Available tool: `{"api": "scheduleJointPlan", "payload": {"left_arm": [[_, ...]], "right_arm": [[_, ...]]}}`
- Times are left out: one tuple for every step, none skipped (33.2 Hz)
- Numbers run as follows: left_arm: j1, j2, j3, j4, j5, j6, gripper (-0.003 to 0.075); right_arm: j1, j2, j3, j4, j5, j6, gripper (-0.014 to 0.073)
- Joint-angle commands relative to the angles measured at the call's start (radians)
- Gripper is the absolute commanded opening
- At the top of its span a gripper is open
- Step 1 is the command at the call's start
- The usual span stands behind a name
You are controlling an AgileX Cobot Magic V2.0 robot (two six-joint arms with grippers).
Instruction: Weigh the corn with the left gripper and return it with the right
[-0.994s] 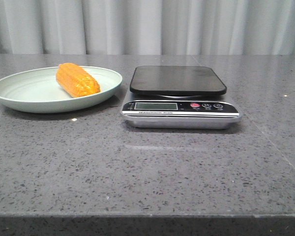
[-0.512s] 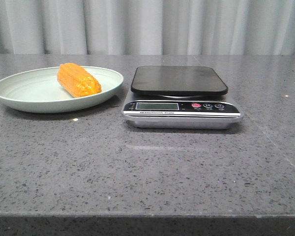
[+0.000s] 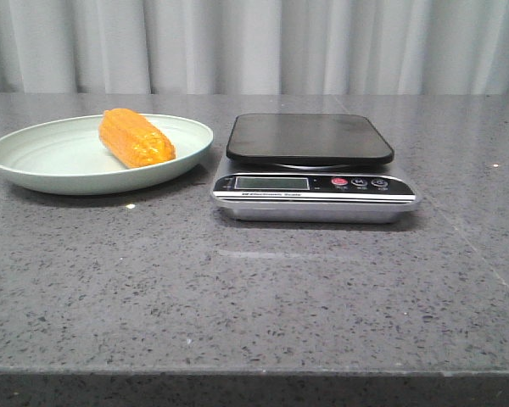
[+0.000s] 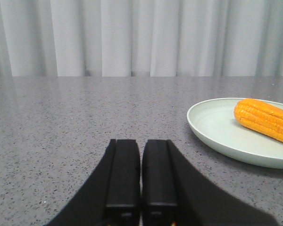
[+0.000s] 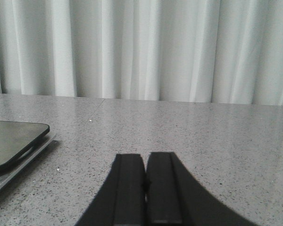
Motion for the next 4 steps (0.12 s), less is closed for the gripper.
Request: {"api": "scheduleJointPlan", "payload": {"left_arm": [[0.002, -0.017, 0.007, 0.000, -0.080, -0.010, 0.0132], [0.002, -0.017, 0.007, 0.000, -0.080, -0.010, 0.0132], [0.002, -0.017, 0.007, 0.000, -0.080, -0.010, 0.0132], [0.002, -0.017, 0.007, 0.000, -0.080, -0.010, 0.0132]], "right_arm": [[-0.005, -0.017, -0.007, -0.013, -0.085, -0.001, 0.0150], [-0.005, -0.017, -0.007, -0.013, -0.085, -0.001, 0.0150], [-0.005, -0.017, -0.007, -0.013, -0.085, -0.001, 0.0150], [-0.005, -0.017, -0.007, -0.013, -0.085, -0.001, 0.0150]]}}
